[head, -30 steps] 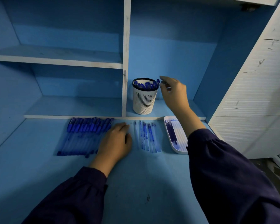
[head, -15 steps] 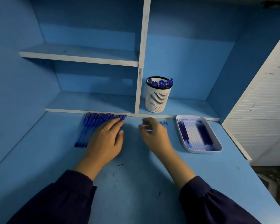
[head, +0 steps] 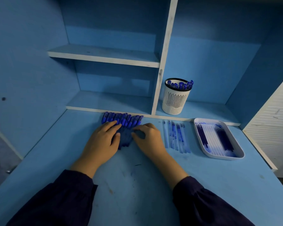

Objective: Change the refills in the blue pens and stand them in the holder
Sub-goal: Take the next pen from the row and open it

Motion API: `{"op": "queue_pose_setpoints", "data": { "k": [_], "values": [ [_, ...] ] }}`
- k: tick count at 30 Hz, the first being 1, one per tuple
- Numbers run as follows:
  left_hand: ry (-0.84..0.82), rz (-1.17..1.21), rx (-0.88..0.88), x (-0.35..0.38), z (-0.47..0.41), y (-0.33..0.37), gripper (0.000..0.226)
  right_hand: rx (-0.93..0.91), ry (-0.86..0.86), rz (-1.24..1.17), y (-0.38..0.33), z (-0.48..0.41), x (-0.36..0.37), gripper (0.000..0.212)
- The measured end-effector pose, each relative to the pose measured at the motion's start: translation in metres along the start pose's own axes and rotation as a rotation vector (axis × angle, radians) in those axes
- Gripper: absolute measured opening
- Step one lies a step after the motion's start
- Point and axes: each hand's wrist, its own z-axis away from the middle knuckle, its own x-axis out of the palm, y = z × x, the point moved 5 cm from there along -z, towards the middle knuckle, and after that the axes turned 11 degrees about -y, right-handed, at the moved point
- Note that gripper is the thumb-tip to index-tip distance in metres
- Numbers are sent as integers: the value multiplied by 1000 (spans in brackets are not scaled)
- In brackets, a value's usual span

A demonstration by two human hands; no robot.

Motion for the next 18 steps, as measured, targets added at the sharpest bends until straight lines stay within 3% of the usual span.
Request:
{"op": "queue_pose_setpoints", "data": {
  "k": [18],
  "values": [
    [3, 9, 7, 1, -1, -1, 41, 83, -19, 31, 3, 6, -12, 14]
  ]
}}
